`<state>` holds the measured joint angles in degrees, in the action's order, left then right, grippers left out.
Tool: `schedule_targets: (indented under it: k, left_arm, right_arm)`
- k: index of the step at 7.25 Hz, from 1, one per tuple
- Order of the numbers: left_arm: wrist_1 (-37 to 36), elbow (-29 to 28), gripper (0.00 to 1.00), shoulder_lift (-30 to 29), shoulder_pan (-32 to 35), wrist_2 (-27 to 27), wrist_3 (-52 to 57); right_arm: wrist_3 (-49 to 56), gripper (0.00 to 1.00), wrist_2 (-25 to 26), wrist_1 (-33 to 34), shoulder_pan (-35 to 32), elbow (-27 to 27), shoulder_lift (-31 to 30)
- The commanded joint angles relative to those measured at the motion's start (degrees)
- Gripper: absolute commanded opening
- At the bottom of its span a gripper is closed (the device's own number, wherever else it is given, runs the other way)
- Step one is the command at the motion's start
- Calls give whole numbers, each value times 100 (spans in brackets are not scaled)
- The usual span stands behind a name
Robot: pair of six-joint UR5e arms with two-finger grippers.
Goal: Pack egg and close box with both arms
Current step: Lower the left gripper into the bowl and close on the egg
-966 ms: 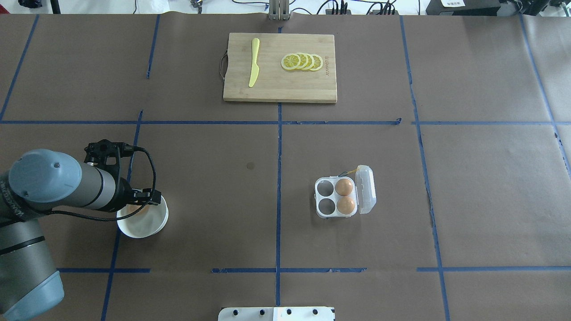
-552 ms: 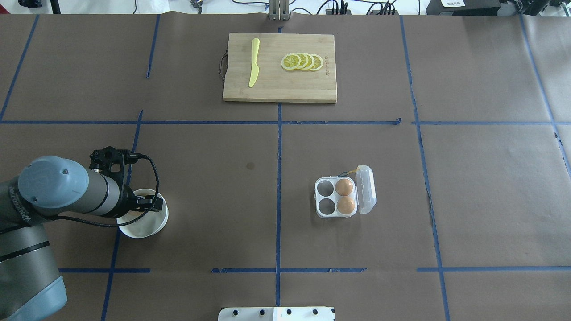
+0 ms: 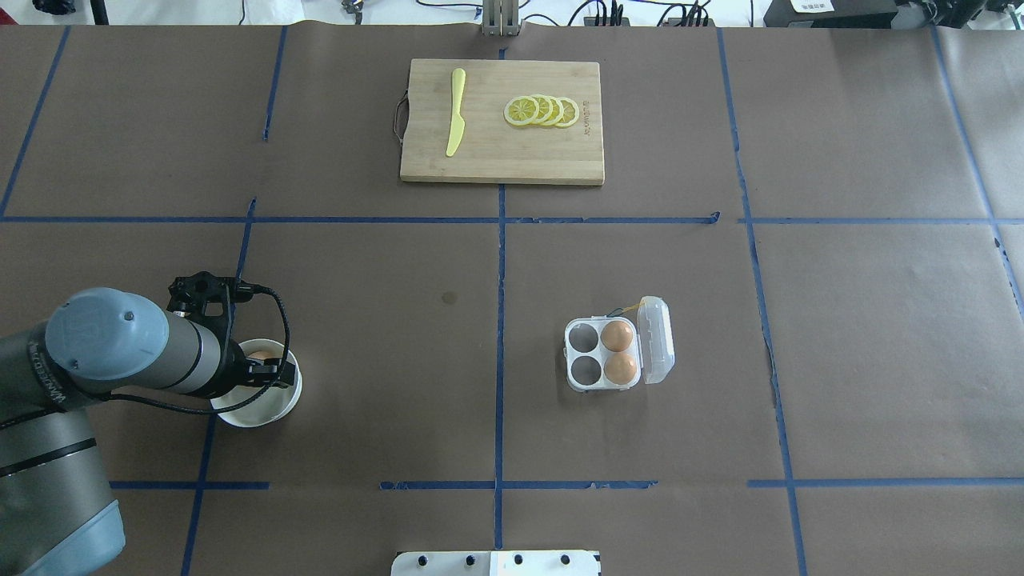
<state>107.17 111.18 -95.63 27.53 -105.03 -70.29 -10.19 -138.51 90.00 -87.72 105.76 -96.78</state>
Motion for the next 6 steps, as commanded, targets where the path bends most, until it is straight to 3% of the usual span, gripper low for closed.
schedule_targets:
  k: [1,4,6]
  left_arm:
    - [-4,-61,81,-8,7,0,7]
    - [5,-17,65,18,33,0,7]
    - [5,0,42,27,51,9,7]
  right_arm:
    - [0,100,-9,0,0,-2,-16]
    - [0,100,-9,0,0,6,-16]
    - [0,100,-26,0,0,6,-16]
